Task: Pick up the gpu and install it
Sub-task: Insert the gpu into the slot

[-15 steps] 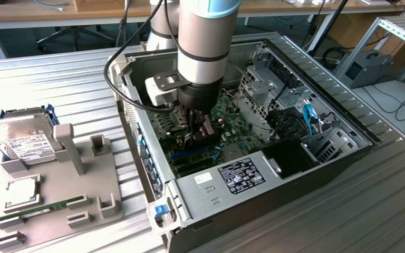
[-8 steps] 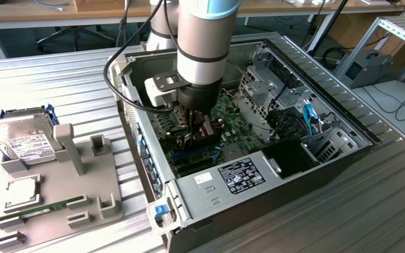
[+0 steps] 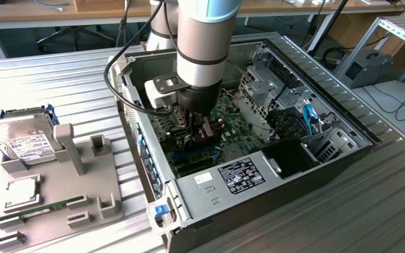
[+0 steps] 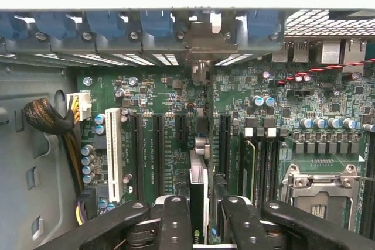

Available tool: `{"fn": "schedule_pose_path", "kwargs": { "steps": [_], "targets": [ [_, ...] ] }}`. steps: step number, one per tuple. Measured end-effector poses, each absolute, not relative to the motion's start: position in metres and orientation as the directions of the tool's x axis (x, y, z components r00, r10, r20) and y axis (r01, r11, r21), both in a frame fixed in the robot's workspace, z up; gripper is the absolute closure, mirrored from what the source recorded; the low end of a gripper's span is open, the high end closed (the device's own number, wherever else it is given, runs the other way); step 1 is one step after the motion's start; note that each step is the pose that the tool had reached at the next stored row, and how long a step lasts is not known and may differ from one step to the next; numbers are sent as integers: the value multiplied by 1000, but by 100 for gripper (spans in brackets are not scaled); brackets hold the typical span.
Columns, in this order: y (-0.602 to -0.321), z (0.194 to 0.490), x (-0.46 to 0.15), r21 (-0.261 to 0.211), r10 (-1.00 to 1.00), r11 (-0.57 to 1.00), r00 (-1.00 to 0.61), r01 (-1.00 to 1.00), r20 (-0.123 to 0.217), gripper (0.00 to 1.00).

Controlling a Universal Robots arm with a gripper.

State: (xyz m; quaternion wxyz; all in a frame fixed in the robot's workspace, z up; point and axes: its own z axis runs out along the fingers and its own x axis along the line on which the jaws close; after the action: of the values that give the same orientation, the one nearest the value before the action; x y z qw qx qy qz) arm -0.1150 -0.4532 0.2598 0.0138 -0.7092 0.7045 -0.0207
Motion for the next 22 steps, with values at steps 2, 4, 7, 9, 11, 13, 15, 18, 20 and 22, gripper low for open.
{"fn": "schedule_pose_path", "kwargs": {
  "steps": [2, 4, 7, 9, 11, 13, 15, 18, 20, 22],
  "targets": [
    [-453, 259, -115, -48, -1000, -7, 6, -999, 10, 74],
    [-453, 258, -115, -49, -1000, -7, 6, -999, 10, 74],
    [-453, 256, -115, -49, -1000, -7, 6, -999, 10, 74],
    [-453, 255, -115, -49, -1000, -7, 6, -999, 10, 74],
    [-453, 255, -115, -49, -1000, -7, 6, -999, 10, 74],
    [-453, 255, -115, -49, -1000, -7, 6, -999, 10, 74],
    [-453, 255, -115, -49, -1000, -7, 6, -999, 10, 73],
    [-453, 255, -115, -49, -1000, -7, 6, -999, 10, 60],
    [-453, 255, -115, -49, -1000, -7, 6, -999, 10, 60],
    [-453, 255, -115, -49, -1000, -7, 6, -999, 10, 60]
  ]
}}
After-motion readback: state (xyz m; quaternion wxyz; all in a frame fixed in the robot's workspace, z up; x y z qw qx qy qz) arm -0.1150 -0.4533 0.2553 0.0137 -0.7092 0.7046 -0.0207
